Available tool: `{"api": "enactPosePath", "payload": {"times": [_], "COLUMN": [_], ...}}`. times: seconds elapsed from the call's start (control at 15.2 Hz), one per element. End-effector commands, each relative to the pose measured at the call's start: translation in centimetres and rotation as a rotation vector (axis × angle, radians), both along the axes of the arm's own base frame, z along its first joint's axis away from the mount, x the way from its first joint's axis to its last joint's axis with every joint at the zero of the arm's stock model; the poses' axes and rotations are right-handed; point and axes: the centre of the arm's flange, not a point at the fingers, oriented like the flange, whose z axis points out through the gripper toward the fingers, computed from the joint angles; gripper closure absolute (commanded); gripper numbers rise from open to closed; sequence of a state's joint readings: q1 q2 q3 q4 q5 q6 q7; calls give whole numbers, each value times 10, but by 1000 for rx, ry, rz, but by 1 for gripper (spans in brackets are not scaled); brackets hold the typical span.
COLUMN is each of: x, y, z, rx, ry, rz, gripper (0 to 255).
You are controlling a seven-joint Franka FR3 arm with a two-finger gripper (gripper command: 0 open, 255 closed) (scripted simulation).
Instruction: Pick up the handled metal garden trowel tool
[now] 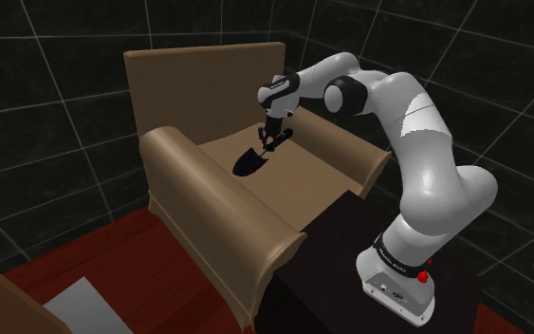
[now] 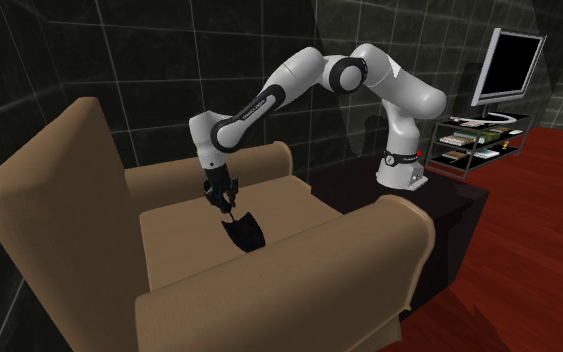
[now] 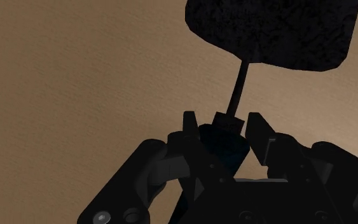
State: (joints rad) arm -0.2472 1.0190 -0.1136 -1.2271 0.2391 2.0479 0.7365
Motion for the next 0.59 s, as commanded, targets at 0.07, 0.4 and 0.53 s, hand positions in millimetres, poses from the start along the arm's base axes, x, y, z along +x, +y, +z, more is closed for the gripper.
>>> {"api": "enactPosePath", "payload": {"times": [0.07, 0.4, 0.53], "x": [0, 0, 0], "y": [0, 1, 0], "z": [16, 43, 49], "rx": [0, 0, 0], "ry": [0, 0, 0], "rz": [0, 0, 0], "gripper": [255, 255, 255]}}
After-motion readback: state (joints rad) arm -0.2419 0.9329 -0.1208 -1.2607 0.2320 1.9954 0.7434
